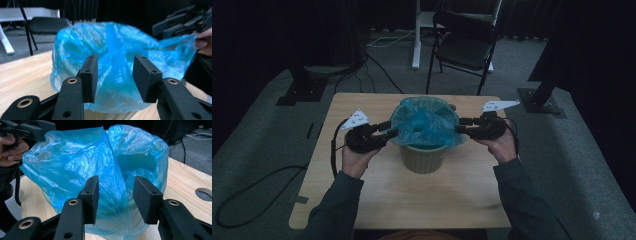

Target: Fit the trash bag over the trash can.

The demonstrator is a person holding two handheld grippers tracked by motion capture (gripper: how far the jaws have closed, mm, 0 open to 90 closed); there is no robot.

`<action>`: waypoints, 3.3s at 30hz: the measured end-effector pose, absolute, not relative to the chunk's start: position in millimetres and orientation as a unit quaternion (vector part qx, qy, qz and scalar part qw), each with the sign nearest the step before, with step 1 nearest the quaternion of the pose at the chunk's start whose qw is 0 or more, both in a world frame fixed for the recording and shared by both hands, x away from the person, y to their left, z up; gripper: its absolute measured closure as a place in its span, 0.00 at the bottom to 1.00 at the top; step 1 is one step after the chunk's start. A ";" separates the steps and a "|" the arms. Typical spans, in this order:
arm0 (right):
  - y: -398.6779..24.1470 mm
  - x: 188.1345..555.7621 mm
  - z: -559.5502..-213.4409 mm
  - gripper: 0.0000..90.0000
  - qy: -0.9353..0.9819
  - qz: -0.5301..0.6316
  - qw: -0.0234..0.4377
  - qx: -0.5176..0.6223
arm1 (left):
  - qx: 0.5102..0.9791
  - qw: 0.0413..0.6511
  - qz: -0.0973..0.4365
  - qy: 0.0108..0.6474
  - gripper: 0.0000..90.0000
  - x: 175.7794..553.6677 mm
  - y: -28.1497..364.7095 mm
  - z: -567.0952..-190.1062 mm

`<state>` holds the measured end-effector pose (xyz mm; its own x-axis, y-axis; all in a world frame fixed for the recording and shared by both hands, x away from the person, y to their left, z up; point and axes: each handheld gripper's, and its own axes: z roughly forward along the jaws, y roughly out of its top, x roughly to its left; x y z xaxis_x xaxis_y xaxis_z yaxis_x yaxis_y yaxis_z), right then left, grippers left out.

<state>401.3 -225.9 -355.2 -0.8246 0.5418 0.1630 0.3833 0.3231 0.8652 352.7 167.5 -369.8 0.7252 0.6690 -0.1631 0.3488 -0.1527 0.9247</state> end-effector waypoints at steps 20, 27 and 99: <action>-227.7 381.0 -372.1 0.97 0.826 0.490 0.071 0.270 | 0.756 0.543 0.124 0.343 0.97 333.4 166.5 -398.1; -226.3 369.3 -376.4 0.99 0.834 0.490 0.058 0.248 | 0.764 0.542 0.124 0.329 0.97 323.7 164.6 -404.9; -251.0 380.2 -420.1 0.79 0.845 0.452 0.034 0.285 | 0.791 0.484 0.124 0.354 0.75 325.3 175.2 -445.8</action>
